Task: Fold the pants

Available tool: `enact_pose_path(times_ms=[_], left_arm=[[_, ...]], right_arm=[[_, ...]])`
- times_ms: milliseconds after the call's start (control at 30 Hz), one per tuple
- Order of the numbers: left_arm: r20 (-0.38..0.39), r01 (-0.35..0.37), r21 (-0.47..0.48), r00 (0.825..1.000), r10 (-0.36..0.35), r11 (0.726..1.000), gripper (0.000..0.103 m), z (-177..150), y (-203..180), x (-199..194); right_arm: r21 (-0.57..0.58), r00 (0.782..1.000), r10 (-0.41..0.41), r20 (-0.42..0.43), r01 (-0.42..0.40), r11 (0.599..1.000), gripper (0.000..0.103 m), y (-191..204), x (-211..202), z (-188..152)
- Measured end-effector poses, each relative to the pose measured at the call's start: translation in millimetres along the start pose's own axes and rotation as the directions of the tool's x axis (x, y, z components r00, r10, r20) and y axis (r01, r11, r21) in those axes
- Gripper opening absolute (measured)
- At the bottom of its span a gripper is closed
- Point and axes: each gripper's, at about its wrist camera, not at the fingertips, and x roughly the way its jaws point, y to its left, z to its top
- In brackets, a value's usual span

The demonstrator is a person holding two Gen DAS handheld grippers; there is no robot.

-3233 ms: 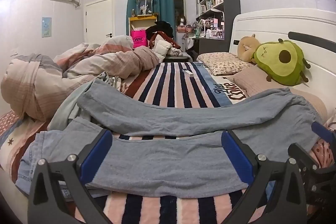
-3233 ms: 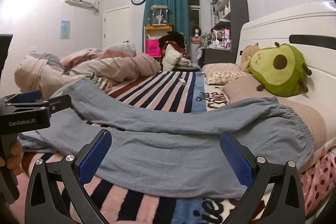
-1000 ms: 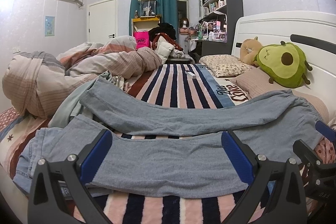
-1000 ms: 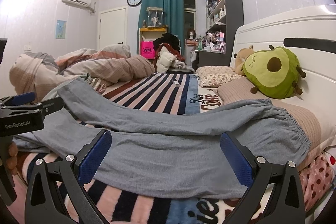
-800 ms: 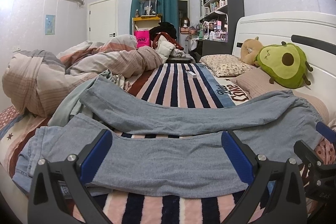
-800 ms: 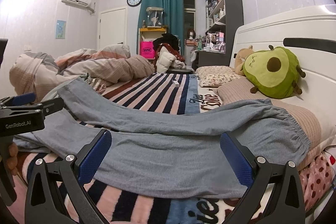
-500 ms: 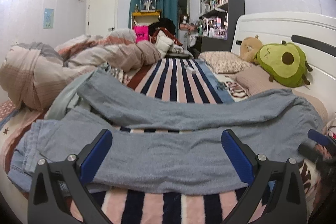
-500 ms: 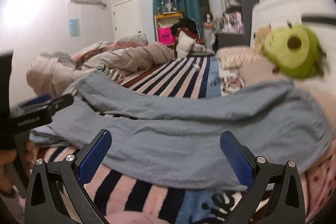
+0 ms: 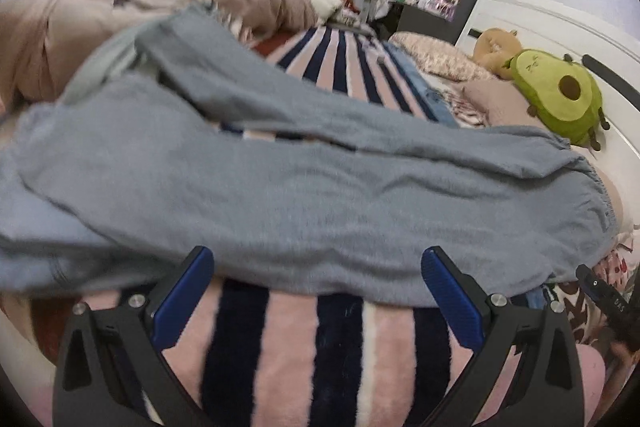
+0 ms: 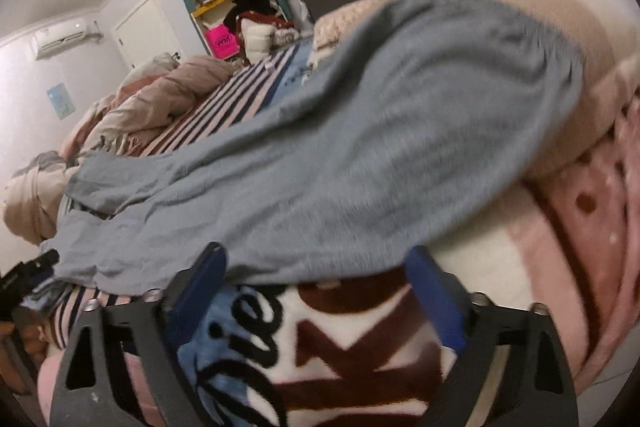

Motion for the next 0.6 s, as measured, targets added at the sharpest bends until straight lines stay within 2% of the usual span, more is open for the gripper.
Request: enact_pose_path(times_ms=[67,200,267,367,533,600], left_arm=[[-0.025,0.000,-0.008,1.000,0.000,1.000,0.102,-5,0,9],[-0.091,0.006,-0.027,0.996,-0.008,1.000,0.086,-14,-1,27],[-0.098,0.022,-0.047,0.995,-0.027,0.999,0.085,-17,1,34],[-0.085,0.018,-0.061,0.996,-0.024,0.998,0.085,-15,4,37],[-0.052,0.009,-0.113,0.999,-0.015,0.994,0.085,-5,19,37],[-0.033,-0.001,-0.133,0.999,-0.003,0.991,0.081,-2,26,37]], right_arm=[[-0.004,1.000,0.004,-0.006,-0.004,1.000,0.082,-4,2,-2],[0.018,0.999,0.038,0.001,-0.038,0.999,0.079,-14,-1,1],[0.018,0.999,0.047,0.004,-0.047,0.999,0.074,-17,-3,2],[0.029,1.000,-0.003,0.009,0.003,1.000,0.069,-22,-4,5],[0.085,0.987,-0.152,0.056,0.147,0.986,0.071,-44,-16,12],[0.091,0.990,-0.134,0.043,0.130,0.987,0.071,-50,-13,14]])
